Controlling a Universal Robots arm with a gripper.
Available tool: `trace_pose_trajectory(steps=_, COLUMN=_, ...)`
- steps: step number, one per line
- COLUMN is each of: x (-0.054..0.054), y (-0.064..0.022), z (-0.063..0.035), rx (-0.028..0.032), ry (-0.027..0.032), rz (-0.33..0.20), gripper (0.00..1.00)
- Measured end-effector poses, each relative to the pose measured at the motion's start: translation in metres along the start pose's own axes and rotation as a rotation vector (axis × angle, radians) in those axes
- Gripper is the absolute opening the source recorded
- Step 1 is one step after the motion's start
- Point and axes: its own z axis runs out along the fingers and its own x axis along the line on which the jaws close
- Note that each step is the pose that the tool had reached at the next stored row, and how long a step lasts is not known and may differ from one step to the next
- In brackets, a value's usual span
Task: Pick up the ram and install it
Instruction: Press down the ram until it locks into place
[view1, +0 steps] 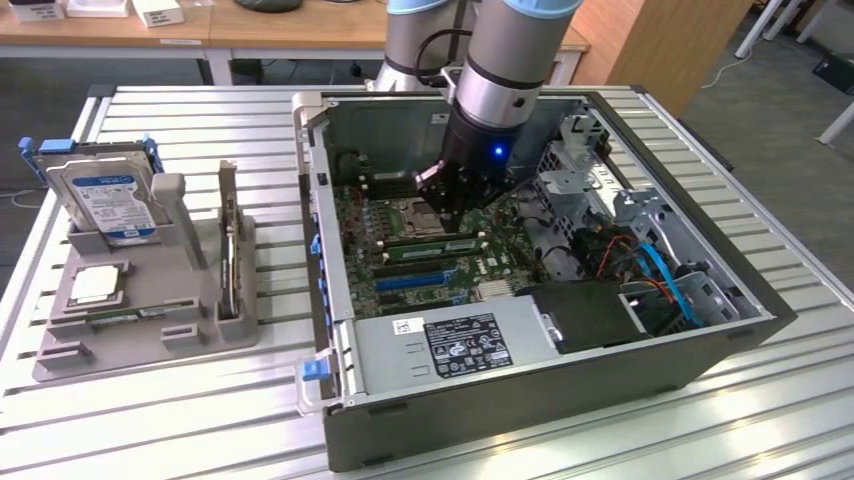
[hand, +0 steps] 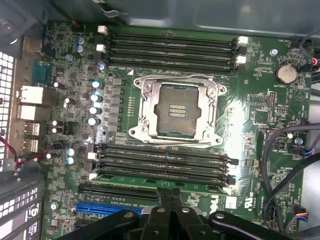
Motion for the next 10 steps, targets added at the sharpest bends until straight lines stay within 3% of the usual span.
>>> trace_pose_trajectory(steps=10, x=0.0000, y=0.0007, z=-0.0015, rx=0.0032, ry=0.0024, rz=0.000, gripper=0.11)
